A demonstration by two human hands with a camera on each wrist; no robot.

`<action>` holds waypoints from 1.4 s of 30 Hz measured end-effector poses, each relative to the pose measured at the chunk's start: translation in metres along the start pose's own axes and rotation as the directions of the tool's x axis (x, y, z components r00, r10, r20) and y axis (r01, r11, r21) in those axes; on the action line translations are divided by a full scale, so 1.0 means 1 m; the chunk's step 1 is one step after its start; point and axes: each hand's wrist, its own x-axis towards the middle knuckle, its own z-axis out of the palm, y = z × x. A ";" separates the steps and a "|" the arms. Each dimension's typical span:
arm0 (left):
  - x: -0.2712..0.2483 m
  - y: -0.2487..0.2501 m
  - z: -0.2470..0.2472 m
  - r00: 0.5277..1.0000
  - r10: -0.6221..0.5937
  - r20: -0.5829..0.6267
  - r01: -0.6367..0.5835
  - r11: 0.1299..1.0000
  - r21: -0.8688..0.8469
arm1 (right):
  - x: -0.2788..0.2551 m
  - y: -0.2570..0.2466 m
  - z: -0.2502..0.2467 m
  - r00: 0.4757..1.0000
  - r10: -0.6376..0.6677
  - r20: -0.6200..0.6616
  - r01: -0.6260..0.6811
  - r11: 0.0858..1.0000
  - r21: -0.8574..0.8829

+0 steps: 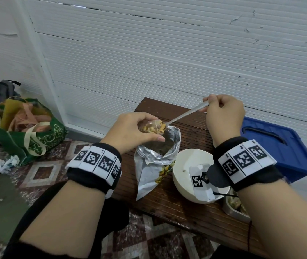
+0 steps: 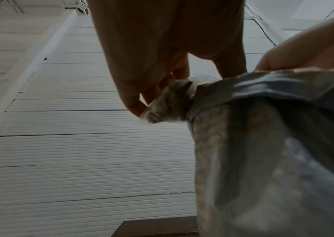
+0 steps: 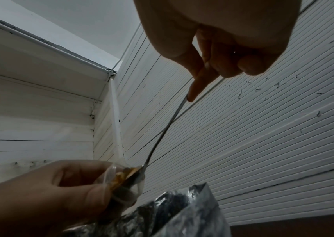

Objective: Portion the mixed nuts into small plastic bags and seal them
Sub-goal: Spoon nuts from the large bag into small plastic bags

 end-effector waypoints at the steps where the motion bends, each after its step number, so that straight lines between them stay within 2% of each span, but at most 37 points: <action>1: 0.000 0.000 0.001 1.000 0.001 -0.003 -0.001 1.000 -0.005 | -0.001 -0.001 0.001 1.000 -0.009 0.011 0.009 1.000 0.011; 6: -0.001 0.003 0.004 1.000 0.007 -0.026 -0.007 1.000 -0.010 | -0.009 -0.006 0.004 0.989 -0.145 0.029 0.141 0.984 0.106; 10: 0.001 0.002 0.002 0.993 -0.008 -0.116 0.000 0.998 -0.070 | -0.011 -0.010 0.000 0.975 -0.214 -0.063 0.223 0.956 0.191; 15: 0.002 -0.002 -0.005 0.981 -0.058 -0.183 0.022 0.981 -0.192 | 0.001 -0.009 -0.011 0.960 -0.151 -0.237 0.204 0.954 0.219; 19: 0.002 -0.004 -0.008 0.973 -0.082 -0.215 0.032 0.974 -0.225 | 0.008 -0.002 -0.017 0.960 -0.067 -0.270 0.116 0.978 0.171; 22: 0.003 -0.004 -0.010 0.970 -0.091 -0.226 0.036 0.971 -0.238 | 0.006 0.006 -0.017 0.977 -0.026 -0.212 0.046 0.995 0.089; 25: 0.003 -0.004 -0.010 0.970 -0.093 -0.224 0.024 0.956 -0.293 | -0.006 0.014 -0.011 0.995 -0.027 -0.098 0.021 0.998 -0.055; 28: 0.001 0.000 -0.009 0.977 -0.083 -0.198 0.009 0.937 -0.348 | -0.024 0.022 0.001 0.999 -0.042 0.021 0.045 0.987 -0.153; 33: 0.000 0.005 -0.008 0.980 -0.063 -0.188 -0.016 0.920 -0.391 | -0.046 0.033 0.019 0.980 -0.051 0.194 0.090 0.976 -0.199; 42: -0.002 0.007 -0.007 0.982 -0.041 -0.186 -0.037 0.917 -0.397 | -0.045 0.039 0.023 0.971 0.025 0.239 0.011 0.989 -0.148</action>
